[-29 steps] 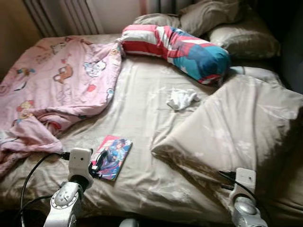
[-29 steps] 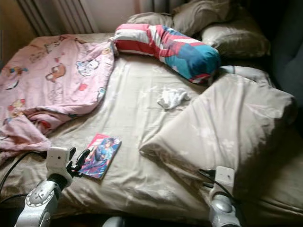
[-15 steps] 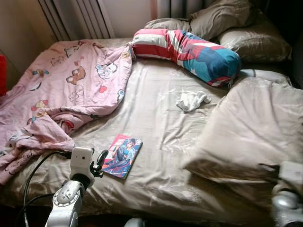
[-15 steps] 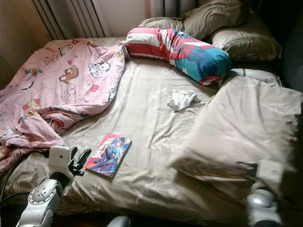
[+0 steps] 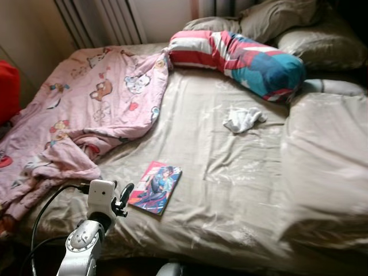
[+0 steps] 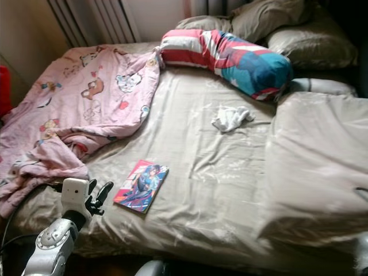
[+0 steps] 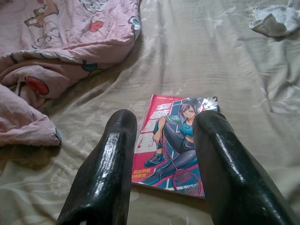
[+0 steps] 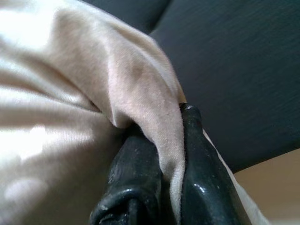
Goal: Clean up the room
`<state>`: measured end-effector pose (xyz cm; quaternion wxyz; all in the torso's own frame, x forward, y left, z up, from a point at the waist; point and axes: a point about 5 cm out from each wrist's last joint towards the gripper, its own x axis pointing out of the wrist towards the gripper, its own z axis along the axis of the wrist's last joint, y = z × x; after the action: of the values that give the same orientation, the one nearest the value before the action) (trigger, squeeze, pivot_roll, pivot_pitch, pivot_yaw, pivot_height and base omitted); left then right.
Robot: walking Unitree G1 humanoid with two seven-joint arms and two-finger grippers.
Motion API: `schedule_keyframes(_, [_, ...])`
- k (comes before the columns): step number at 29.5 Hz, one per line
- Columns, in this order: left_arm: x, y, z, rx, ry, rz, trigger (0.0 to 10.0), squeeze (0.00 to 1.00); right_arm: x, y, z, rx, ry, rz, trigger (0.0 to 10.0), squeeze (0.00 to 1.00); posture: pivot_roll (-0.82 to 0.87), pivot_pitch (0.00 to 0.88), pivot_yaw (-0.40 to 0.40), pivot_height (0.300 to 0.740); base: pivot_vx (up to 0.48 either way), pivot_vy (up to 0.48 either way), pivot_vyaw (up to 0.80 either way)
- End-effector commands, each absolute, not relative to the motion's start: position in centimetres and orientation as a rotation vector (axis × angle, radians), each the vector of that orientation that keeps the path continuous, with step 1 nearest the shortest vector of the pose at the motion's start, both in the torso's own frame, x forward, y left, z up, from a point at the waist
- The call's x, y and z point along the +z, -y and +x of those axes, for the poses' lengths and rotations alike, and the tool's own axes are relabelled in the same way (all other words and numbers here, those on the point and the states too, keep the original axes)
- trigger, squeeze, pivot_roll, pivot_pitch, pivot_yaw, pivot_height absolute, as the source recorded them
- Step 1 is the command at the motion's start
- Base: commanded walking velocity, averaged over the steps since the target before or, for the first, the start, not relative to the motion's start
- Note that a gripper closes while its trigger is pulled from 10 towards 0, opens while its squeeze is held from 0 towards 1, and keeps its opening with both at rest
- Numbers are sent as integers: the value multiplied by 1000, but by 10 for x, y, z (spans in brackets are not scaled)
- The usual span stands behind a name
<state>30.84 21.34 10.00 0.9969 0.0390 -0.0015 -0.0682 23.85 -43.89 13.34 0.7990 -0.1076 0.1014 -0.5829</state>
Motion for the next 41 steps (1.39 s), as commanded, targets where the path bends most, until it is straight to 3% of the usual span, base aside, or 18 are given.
schedule_keyframes(1, [95,-221,302,-129,-21,88,10000,0,166,464,218,-1446,-100,-226,0,0,34,189,136,651,0,0,0])
schedule_keyframes(8, [96,-221,302,-143,-25,90,10000,0,179,479,203,-1533,-87,-210,0,0,33,192,141,651,0,0,0])
schedule_keyframes(9, [95,-220,301,-150,-27,90,10000,0,177,480,200,-1532,-116,-231,4549,0,36,192,144,651,0,0,0])
schedule_keyframes(10, [95,-219,301,-154,-28,89,10000,0,174,479,200,-1529,-127,-223,10000,0,36,192,145,651,0,0,0])
schedule_keyframes(15, [93,-215,300,-185,-41,91,10000,0,155,470,203,-1494,-154,-205,10000,0,44,191,155,651,0,0,0])
schedule_keyframes(16, [93,-215,300,-192,-44,91,10000,0,148,466,204,-1492,-156,-176,10000,910,48,188,159,651,0,0,0])
schedule_keyframes(17, [93,-215,301,-193,-44,92,10000,0,146,465,205,-1486,-162,-171,10000,1000,48,188,159,651,0,0,0])
schedule_keyframes(26, [94,-211,302,-207,-48,91,10000,0,146,460,212,-1457,-142,-159,10000,1000,49,181,162,651,0,0,0])
schedule_keyframes(31, [94,-212,304,-205,-50,89,10000,0,154,445,236,-1316,-36,-177,10000,1000,40,170,156,651,0,0,0])
schedule_keyframes(32, [94,-212,305,-203,-50,88,10000,0,153,434,249,-1217,-13,-180,10000,922,35,168,155,651,0,0,0])
schedule_keyframes(33, [94,-212,305,-201,-50,86,10000,0,150,422,261,-1119,-5,-186,10000,0,33,167,153,651,0,0,0])
schedule_keyframes(34, [94,-212,305,-201,-50,86,10000,0,150,422,261,-1119,-5,-186,10000,0,33,167,153,651,0,0,0])
schedule_keyframes(35, [94,-213,307,-194,-47,83,10000,0,139,392,285,-922,-2,-165,10000,0,30,159,146,651,0,0,0])
schedule_keyframes(36, [94,-213,307,-194,-47,83,10000,0,139,392,285,-922,-2,-165,10000,0,30,159,146,651,0,0,0])
schedule_keyframes(38, [93,-214,310,-171,-45,68,10000,0,112,342,309,-665,-38,-54,10000,0,25,150,125,651,0,0,0])
schedule_keyframes(39, [93,-214,310,-171,-45,68,10000,0,112,342,309,-665,-38,-54,10000,0,25,150,125,651,0,0,0])
schedule_keyframes(41, [91,-217,311,-135,-48,43,10000,0,82,292,318,-455,-99,5,10000,0,32,142,109,651,0,0,0])
